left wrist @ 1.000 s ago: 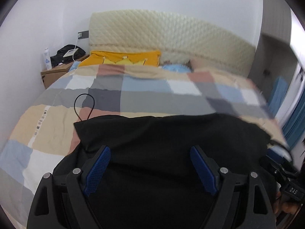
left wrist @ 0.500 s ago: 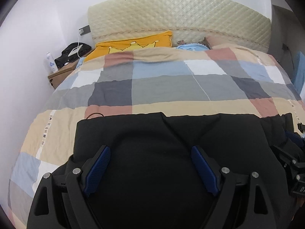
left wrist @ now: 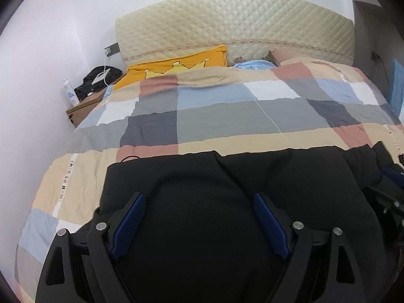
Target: Fold large clothes
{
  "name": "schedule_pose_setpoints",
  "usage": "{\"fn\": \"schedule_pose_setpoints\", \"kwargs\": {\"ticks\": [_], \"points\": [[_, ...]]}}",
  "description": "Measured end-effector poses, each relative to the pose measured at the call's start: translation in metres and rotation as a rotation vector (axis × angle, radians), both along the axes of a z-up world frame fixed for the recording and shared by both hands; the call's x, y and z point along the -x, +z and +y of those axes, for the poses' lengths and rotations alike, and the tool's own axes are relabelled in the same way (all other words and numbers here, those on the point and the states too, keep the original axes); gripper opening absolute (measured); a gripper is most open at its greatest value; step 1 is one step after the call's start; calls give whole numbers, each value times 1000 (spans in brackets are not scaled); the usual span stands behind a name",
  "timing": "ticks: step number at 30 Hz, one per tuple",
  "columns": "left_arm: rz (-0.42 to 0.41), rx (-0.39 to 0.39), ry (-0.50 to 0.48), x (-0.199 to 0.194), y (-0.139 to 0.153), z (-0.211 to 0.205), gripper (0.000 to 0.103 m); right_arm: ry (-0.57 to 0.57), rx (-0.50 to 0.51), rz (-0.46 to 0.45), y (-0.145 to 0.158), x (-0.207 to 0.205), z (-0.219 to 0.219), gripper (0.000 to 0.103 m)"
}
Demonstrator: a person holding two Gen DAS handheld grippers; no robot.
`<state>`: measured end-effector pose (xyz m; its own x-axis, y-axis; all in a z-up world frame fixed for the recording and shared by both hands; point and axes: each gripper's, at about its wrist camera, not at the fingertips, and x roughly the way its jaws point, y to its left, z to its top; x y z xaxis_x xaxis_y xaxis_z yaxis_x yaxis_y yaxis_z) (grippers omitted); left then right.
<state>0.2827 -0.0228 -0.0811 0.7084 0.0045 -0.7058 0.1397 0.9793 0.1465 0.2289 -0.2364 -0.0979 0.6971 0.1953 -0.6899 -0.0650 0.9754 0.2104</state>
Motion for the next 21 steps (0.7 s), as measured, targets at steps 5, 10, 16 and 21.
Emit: {"fn": "schedule_pose_setpoints", "kwargs": {"ticks": [5, 10, 16, 21], "points": [[-68, -11, 8, 28, 22, 23, 87, -24, 26, -30, 15, 16, -14, 99], [-70, 1, 66, 43, 30, 44, 87, -72, -2, -37, 21, 28, -38, 99], [11, -14, 81, 35, 15, 53, 87, -103, 28, -14, 9, 40, -56, 99], [36, -4, 71, 32, 7, 54, 87, -85, 31, -3, -5, 45, -60, 99]]}}
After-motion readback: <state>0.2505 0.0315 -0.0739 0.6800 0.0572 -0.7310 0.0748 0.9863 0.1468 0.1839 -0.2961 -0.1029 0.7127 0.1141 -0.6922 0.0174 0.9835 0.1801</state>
